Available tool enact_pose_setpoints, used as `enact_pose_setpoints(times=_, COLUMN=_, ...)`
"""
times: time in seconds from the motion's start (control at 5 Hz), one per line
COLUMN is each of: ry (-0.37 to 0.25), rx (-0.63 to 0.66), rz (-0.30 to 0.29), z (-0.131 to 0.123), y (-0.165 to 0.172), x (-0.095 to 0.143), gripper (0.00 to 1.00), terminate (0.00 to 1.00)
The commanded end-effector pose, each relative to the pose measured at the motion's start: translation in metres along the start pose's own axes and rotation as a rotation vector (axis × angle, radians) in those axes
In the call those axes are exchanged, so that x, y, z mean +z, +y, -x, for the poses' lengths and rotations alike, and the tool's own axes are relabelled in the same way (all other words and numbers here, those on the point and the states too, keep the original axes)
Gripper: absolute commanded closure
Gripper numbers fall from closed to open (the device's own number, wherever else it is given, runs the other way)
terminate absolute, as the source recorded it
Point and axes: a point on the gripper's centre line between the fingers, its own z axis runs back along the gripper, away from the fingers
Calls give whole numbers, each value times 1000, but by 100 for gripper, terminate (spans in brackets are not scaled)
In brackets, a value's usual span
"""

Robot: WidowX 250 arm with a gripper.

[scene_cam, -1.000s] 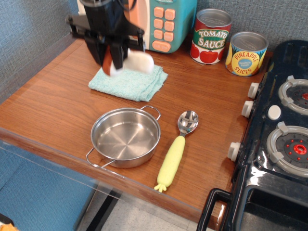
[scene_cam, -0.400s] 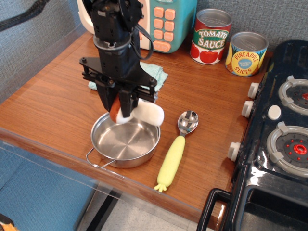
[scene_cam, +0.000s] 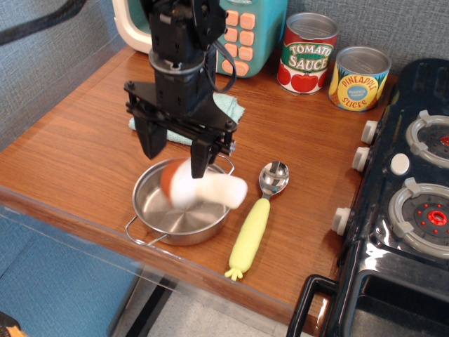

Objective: PLACE THE MUSHROOM ON THE PAN

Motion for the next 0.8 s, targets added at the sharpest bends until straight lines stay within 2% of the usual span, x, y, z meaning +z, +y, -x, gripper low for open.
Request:
enact_pose_setpoints(times=0.0, ry=-53, rx=-7, rz=8, z=-12, y=13, x=34, gripper=0, terminate=0)
enact_pose_setpoints(times=0.4, ry=-40, rx=19, rz=22, z=-13, y=15, x=32, gripper=0, terminate=0)
enact_pose_setpoints(times=0.6, ry=-40, rx=19, rz=22, z=-13, y=15, x=32, gripper=0, terminate=100)
